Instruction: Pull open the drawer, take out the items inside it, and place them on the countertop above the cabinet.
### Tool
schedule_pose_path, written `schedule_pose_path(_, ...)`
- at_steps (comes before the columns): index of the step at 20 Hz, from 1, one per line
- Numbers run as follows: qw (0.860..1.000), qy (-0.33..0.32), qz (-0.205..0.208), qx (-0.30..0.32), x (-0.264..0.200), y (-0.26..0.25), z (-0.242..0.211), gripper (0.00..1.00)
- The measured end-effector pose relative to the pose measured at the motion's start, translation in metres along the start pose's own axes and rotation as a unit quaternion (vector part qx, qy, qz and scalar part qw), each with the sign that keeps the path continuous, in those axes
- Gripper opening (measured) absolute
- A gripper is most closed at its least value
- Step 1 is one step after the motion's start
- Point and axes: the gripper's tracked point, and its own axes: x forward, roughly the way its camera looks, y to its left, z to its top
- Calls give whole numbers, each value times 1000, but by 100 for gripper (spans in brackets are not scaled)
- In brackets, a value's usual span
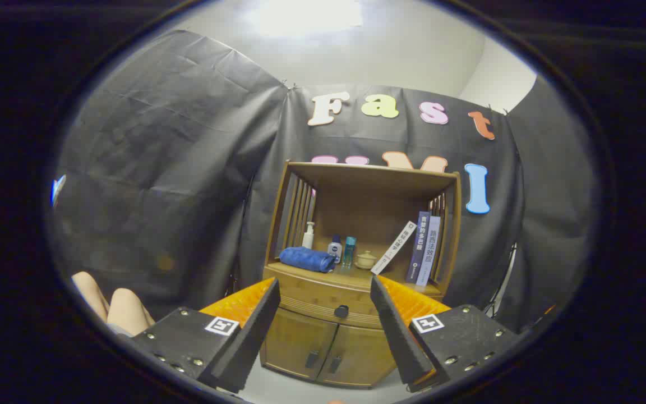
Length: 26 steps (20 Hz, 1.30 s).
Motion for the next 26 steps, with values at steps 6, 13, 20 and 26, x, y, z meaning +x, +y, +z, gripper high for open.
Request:
schedule_pose_path(6, 999, -5, -32, -2, 1, -21, 9, 97)
schedule_pose_path(13, 999, -2, -35, -1, 4, -22, 7, 96)
schedule_pose_path(20, 999, -4, -51, 14, 6, -36, 6, 96)
schedule_pose_path(26, 998, -6, -57, 15, 6, -40, 6, 96)
